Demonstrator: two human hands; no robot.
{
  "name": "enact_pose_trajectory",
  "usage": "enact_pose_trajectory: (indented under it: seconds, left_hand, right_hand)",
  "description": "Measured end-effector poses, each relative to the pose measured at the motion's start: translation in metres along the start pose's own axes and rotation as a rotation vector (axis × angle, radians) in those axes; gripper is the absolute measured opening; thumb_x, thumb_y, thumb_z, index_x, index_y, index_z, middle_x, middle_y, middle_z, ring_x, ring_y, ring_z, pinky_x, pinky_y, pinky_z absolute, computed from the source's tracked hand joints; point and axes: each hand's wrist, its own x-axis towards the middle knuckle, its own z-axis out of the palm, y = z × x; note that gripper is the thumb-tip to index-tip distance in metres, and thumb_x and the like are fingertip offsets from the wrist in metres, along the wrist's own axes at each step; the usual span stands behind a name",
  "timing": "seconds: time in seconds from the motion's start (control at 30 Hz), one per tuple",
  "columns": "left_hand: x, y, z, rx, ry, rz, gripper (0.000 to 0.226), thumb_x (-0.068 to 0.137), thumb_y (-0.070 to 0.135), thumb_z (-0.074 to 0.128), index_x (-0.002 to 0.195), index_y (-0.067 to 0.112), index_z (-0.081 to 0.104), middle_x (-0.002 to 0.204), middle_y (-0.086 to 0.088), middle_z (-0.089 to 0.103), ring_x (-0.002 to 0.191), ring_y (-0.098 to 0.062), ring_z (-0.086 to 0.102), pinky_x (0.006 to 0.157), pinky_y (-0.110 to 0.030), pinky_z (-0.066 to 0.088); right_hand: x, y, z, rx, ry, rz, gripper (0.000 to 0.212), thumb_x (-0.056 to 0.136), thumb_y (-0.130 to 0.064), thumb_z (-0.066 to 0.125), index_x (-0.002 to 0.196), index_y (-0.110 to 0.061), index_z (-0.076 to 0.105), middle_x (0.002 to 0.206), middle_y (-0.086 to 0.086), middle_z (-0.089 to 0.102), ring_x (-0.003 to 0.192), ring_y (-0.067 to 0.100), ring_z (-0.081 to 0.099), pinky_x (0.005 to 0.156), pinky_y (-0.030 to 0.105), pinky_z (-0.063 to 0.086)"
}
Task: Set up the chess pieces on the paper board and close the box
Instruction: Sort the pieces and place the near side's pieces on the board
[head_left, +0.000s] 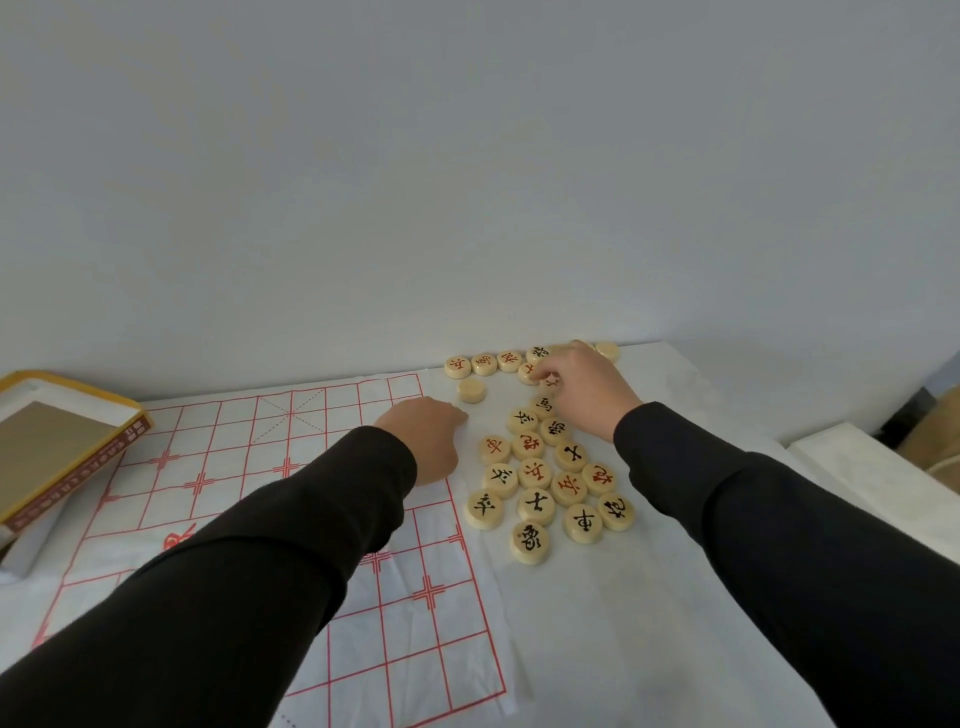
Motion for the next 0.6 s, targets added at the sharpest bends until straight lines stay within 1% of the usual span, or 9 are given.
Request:
enact_pose_trajectory:
  seconds: [0.1, 0.13, 0.2, 0.3, 0.4, 0.5, 0.6]
  left_hand:
    - [-0.004, -0.008, 0.007, 0.065, 0.042, 0.071, 0.066, 0.091, 0.005, 0.039, 0.149, 0.017, 0.01, 0.157, -0.003, 0.008, 0.144, -0.02, 0.007, 0.117, -0.035, 0.01]
    - [-0.005, -0.013, 0.01, 0.086, 0.05, 0.066, 0.067, 0.092, 0.007, 0.038, 0.15, 0.016, 0.005, 0.158, -0.002, 0.003, 0.145, -0.019, 0.001, 0.117, -0.037, 0.007]
    - [-0.007, -0.023, 0.014, 0.107, 0.048, 0.021, 0.063, 0.096, 0.014, 0.034, 0.149, 0.015, 0.0, 0.158, -0.001, -0.003, 0.145, -0.018, -0.005, 0.117, -0.04, 0.004]
    - [-0.011, -0.036, 0.021, 0.089, 0.052, -0.046, 0.057, 0.101, 0.034, 0.022, 0.149, 0.016, 0.0, 0.158, 0.0, -0.003, 0.145, -0.019, -0.007, 0.117, -0.043, 0.002]
    - [-0.013, -0.043, 0.026, 0.076, 0.053, -0.074, 0.062, 0.098, 0.047, 0.017, 0.15, 0.017, 0.0, 0.158, 0.001, -0.003, 0.145, -0.021, -0.006, 0.116, -0.046, 0.003]
    - [-0.012, -0.048, 0.032, 0.085, 0.03, -0.106, 0.066, 0.096, 0.053, 0.016, 0.149, 0.019, -0.002, 0.158, 0.002, -0.005, 0.145, -0.021, -0.006, 0.115, -0.047, 0.003]
    - [-0.012, -0.052, 0.033, 0.094, 0.048, -0.111, 0.067, 0.095, 0.055, 0.016, 0.15, 0.02, -0.001, 0.158, 0.002, -0.004, 0.145, -0.022, -0.005, 0.115, -0.048, 0.004]
  right_hand:
    - [0.005, -0.009, 0.004, 0.039, -0.002, 0.0, 0.041, 0.086, 0.004, 0.045, 0.115, -0.017, 0.065, 0.118, 0.008, 0.051, 0.105, 0.023, 0.055, 0.092, 0.026, 0.042]
    - [0.008, -0.015, 0.006, 0.049, 0.005, -0.009, 0.038, 0.089, 0.001, 0.045, 0.115, -0.017, 0.065, 0.119, 0.008, 0.053, 0.105, 0.022, 0.056, 0.093, 0.027, 0.043]
    - [0.013, -0.029, 0.008, 0.092, 0.029, -0.034, 0.029, 0.094, -0.009, 0.045, 0.114, -0.016, 0.065, 0.119, 0.007, 0.059, 0.104, 0.019, 0.057, 0.09, 0.027, 0.044]
    - [0.02, -0.052, 0.014, 0.103, 0.002, -0.046, 0.024, 0.095, -0.021, 0.048, 0.111, -0.014, 0.065, 0.115, 0.003, 0.063, 0.102, 0.018, 0.058, 0.086, 0.029, 0.046]
    - [0.025, -0.067, 0.023, 0.001, -0.042, -0.027, 0.027, 0.094, -0.027, 0.05, 0.108, -0.009, 0.064, 0.109, 0.007, 0.064, 0.096, 0.023, 0.059, 0.082, 0.034, 0.048]
    - [0.031, -0.071, 0.03, -0.069, -0.068, 0.041, 0.03, 0.093, -0.033, 0.051, 0.102, -0.008, 0.063, 0.099, 0.006, 0.064, 0.092, 0.024, 0.06, 0.078, 0.033, 0.049]
    - [0.033, -0.071, 0.036, -0.105, -0.119, 0.095, 0.022, 0.091, -0.029, 0.05, 0.095, -0.009, 0.061, 0.089, 0.006, 0.063, 0.086, 0.025, 0.061, 0.067, 0.028, 0.044]
